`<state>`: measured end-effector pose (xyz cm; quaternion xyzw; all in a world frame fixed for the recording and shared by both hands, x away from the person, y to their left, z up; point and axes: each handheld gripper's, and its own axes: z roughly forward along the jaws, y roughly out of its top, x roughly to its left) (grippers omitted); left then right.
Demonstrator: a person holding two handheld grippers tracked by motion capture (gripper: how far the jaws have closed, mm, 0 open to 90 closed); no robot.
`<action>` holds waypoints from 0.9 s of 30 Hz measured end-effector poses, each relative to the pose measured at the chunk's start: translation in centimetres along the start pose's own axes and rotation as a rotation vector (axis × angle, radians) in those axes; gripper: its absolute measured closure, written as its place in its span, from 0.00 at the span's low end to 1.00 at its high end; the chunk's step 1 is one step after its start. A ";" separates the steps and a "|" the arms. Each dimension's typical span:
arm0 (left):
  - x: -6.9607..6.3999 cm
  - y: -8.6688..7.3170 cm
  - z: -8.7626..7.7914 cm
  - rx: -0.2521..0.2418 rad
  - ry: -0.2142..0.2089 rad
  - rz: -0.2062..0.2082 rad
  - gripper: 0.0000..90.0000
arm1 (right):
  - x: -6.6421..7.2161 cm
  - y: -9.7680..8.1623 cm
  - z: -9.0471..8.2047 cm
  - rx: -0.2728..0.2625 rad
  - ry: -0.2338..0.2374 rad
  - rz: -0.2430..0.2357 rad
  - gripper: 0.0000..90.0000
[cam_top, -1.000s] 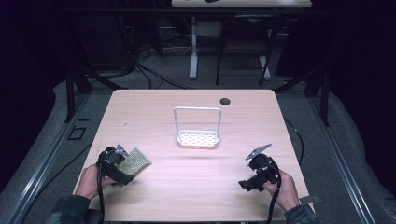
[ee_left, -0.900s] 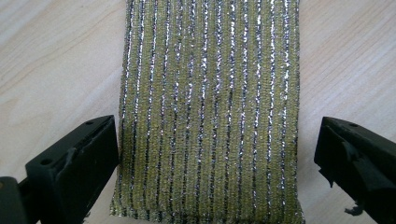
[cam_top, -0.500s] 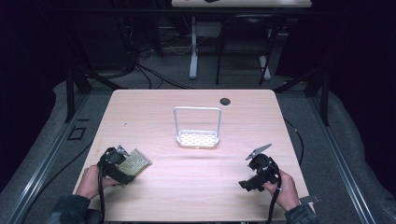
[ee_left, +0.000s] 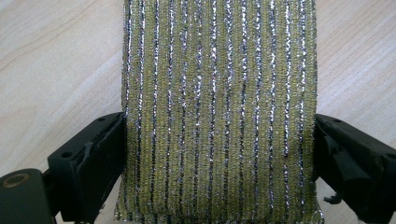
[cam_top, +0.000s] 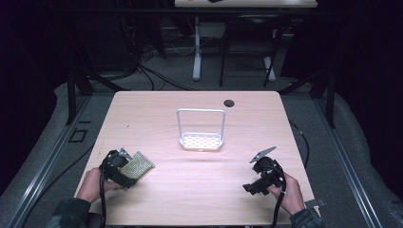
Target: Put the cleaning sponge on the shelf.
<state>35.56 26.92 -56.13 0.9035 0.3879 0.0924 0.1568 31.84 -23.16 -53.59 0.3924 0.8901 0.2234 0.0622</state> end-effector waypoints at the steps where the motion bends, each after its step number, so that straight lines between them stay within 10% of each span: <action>1: -0.1 0.0 0.0 -0.001 0.003 -0.001 0.08 | 0.0 0.0 0.0 0.000 -0.002 -0.001 0.03; 27: -1.3 0.5 -1.4 -0.061 -0.010 0.012 0.11 | 0.1 0.0 0.1 0.006 0.001 0.006 0.03</action>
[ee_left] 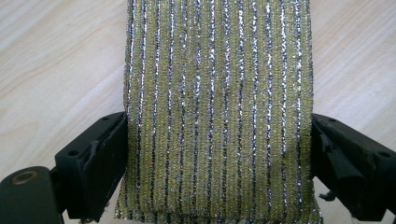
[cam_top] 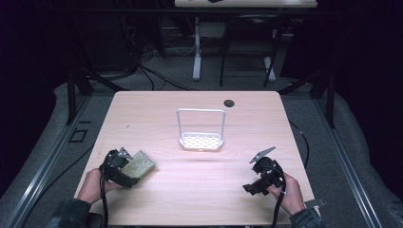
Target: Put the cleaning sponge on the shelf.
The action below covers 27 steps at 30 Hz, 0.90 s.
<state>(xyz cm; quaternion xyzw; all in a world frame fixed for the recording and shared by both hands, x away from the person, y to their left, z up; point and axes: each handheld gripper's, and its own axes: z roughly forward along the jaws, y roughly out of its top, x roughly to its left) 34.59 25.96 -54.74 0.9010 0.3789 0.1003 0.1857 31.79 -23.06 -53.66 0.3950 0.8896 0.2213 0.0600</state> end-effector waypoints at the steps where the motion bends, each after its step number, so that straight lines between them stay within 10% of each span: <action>1: -0.2 0.1 0.0 0.002 0.001 0.004 0.11 | 0.0 0.0 0.0 0.000 -0.001 -0.001 0.03; 27: -3.6 2.9 0.0 -0.050 -0.060 0.078 0.11 | 0.1 0.1 -0.1 0.008 -0.005 -0.013 0.03</action>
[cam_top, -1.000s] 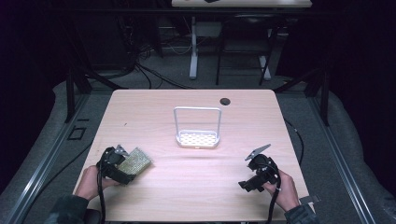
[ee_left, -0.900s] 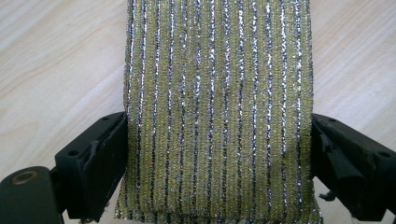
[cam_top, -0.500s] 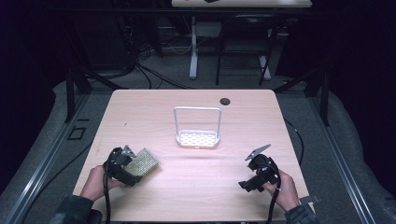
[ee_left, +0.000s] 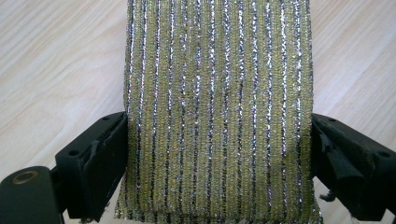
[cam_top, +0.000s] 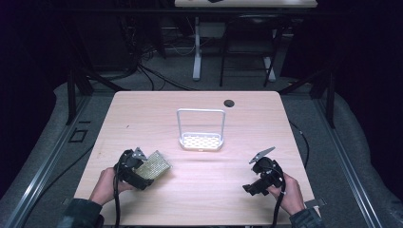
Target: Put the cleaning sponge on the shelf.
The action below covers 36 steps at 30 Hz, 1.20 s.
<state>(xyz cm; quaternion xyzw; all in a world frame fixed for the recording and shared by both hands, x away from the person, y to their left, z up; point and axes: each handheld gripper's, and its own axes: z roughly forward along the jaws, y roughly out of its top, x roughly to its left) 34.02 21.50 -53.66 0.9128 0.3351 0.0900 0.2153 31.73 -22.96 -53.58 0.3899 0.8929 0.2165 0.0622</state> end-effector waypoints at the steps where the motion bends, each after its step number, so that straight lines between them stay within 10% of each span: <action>1: -0.2 0.2 0.0 -0.001 0.000 0.003 0.11 | 0.0 0.0 0.0 0.000 0.000 0.000 0.03; 36: -3.5 3.6 0.7 -0.030 0.021 0.059 0.11 | 0.0 0.0 0.0 0.001 0.000 0.000 0.03</action>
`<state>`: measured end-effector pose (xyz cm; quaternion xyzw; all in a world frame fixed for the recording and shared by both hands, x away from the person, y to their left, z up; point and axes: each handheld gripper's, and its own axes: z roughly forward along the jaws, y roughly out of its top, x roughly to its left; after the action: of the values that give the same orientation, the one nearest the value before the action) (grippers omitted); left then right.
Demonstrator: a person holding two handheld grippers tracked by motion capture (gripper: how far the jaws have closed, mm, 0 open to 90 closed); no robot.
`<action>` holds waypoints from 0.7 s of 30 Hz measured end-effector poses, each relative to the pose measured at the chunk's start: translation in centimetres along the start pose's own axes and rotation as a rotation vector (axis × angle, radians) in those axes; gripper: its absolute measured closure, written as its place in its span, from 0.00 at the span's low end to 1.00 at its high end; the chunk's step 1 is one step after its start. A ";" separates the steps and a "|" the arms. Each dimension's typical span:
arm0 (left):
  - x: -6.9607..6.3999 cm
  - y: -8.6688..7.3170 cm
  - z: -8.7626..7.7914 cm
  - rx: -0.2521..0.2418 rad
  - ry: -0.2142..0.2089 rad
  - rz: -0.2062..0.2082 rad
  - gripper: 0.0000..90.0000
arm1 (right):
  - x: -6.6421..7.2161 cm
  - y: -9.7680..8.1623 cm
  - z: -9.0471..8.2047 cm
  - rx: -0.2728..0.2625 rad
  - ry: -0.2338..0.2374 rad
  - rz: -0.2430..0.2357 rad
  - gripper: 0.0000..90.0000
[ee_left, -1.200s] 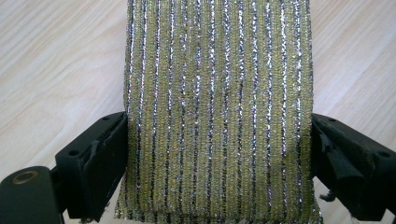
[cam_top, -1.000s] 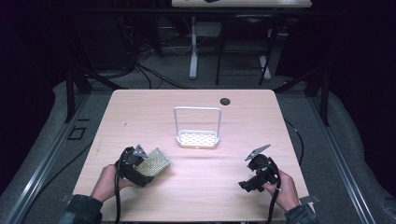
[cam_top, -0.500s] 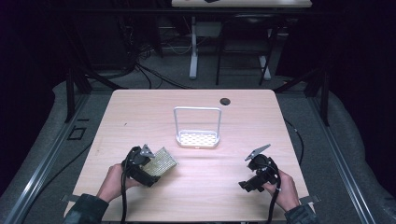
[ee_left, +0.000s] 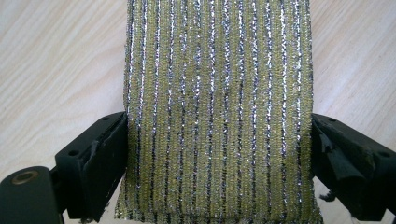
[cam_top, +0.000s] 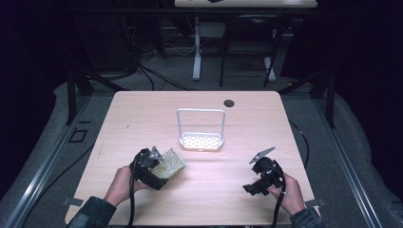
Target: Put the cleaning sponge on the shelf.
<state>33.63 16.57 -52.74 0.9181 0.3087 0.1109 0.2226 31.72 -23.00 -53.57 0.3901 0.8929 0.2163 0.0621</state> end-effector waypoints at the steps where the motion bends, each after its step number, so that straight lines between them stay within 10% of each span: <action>1: -0.1 0.1 0.0 -0.003 -0.003 0.002 0.11 | 0.0 0.0 0.0 0.000 0.000 0.000 0.03; 21: -1.3 2.9 0.7 -0.032 -0.025 0.019 0.11 | 0.0 0.0 0.0 0.001 0.000 -0.002 0.04</action>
<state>34.33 13.50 -52.09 0.9186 0.2954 0.1064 0.2400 31.72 -22.99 -53.58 0.3892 0.8933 0.2159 0.0624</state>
